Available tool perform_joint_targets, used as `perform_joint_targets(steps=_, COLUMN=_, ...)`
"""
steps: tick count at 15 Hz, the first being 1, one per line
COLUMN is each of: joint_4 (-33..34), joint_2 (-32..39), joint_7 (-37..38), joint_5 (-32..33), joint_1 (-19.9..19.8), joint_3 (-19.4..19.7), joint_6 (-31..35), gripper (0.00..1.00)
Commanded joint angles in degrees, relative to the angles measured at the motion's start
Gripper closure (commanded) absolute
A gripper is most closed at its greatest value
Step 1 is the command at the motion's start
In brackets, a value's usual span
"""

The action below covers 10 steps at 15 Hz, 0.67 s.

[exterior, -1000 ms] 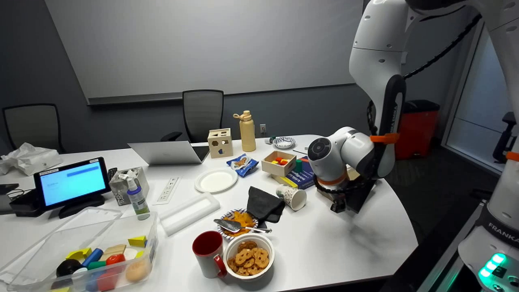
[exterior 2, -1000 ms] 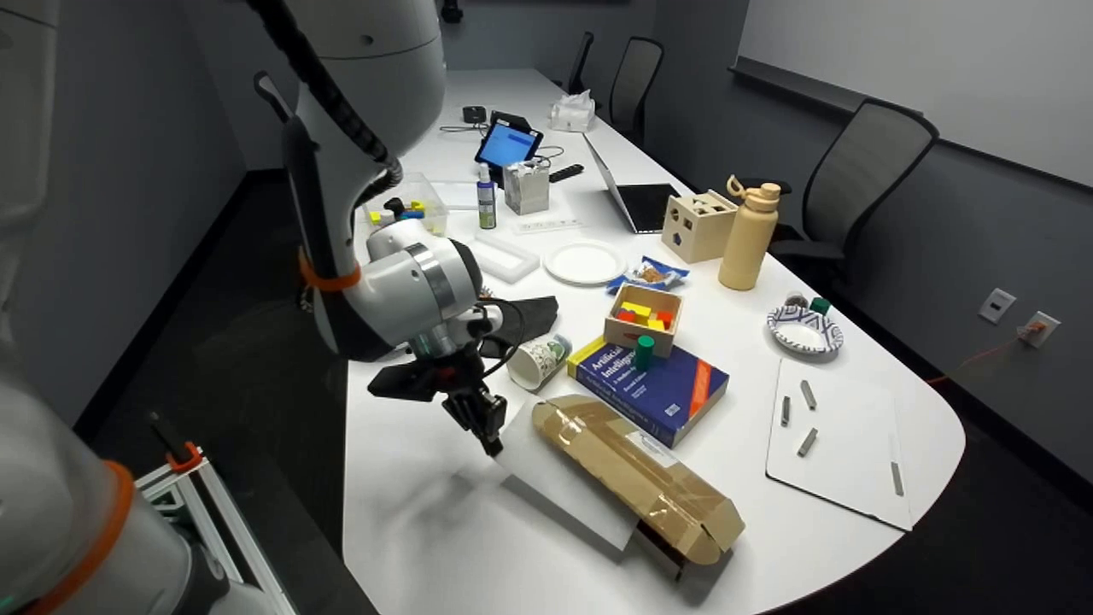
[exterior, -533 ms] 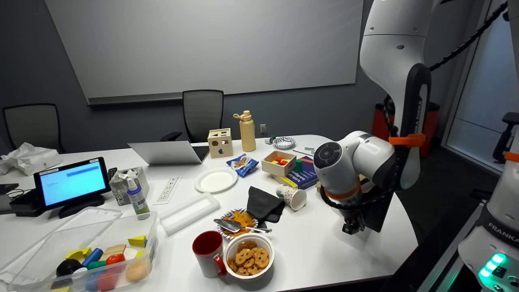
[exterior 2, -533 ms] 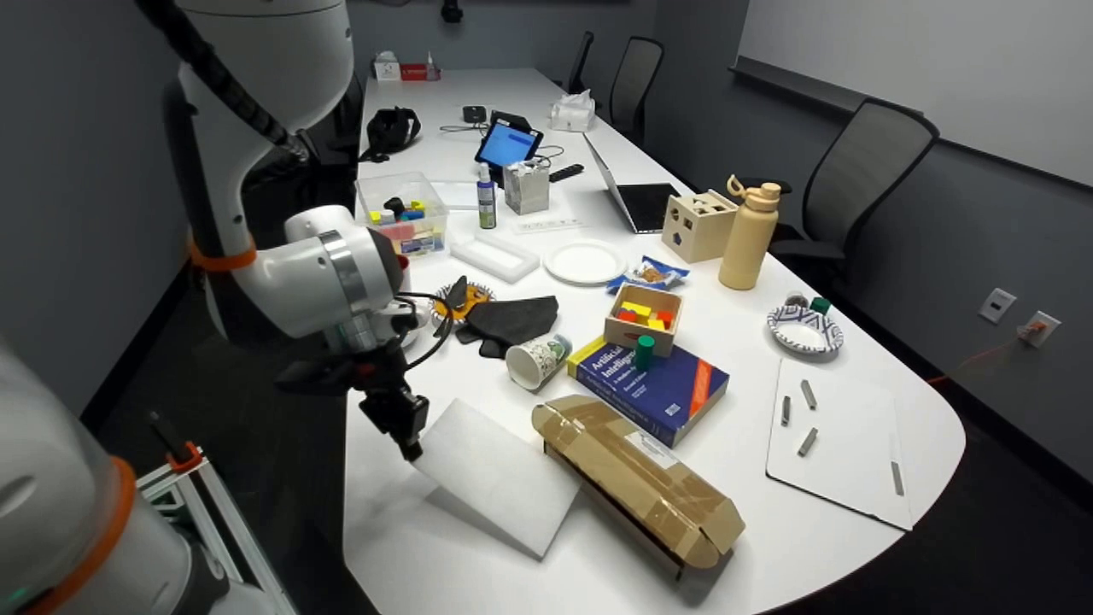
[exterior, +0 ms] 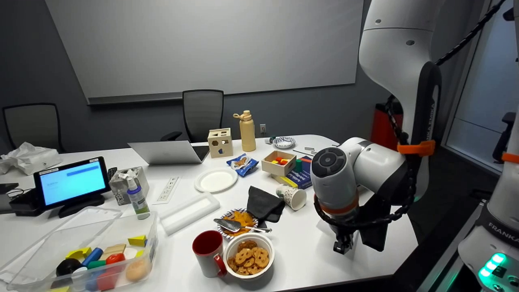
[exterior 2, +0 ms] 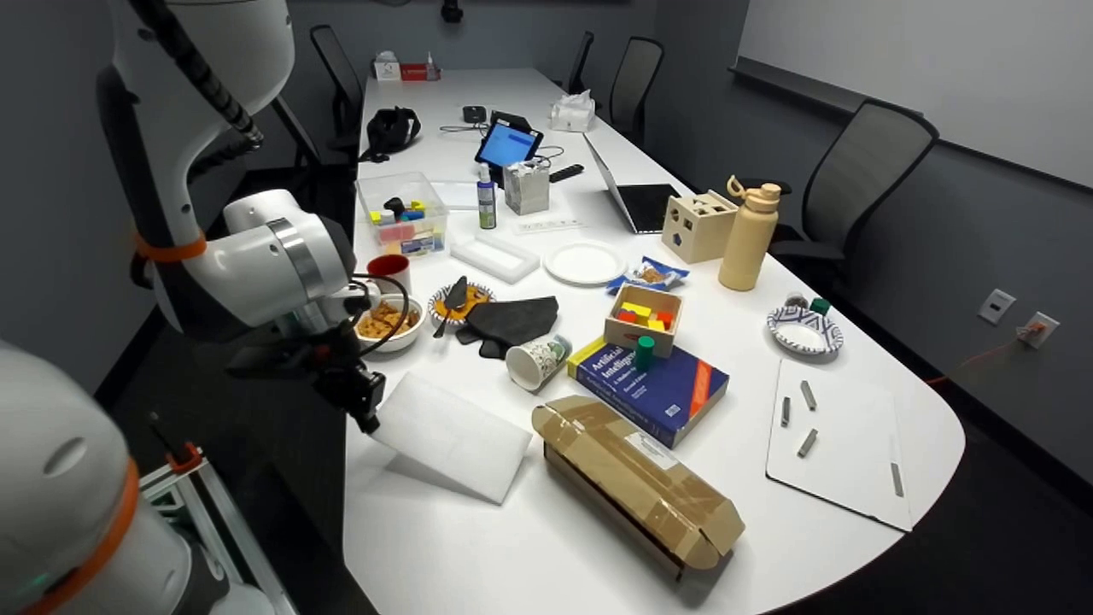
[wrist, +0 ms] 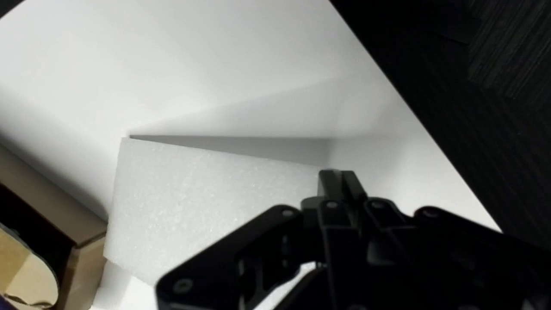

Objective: Move the napkin in the box, to the front of the table

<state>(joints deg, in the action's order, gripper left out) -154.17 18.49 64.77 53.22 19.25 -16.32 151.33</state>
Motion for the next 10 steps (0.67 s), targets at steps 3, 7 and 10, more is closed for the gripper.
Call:
perform_joint_targets(steps=3, joint_4=2.0, joint_2=1.8, joint_7=-1.0, joint_5=-0.1, joint_1=-0.9, joint_3=0.2, joint_6=3.5, gripper=0.48)
perform_joint_targets(steps=7, joint_4=2.1, joint_2=2.0, joint_7=-1.0, joint_5=0.0, joint_1=-1.4, joint_3=0.6, joint_6=4.7, gripper=0.17)
perform_joint_targets(steps=10, joint_4=2.1, joint_2=2.2, joint_7=-0.8, joint_5=0.1, joint_1=-2.0, joint_3=1.1, joint_6=5.6, gripper=0.00)
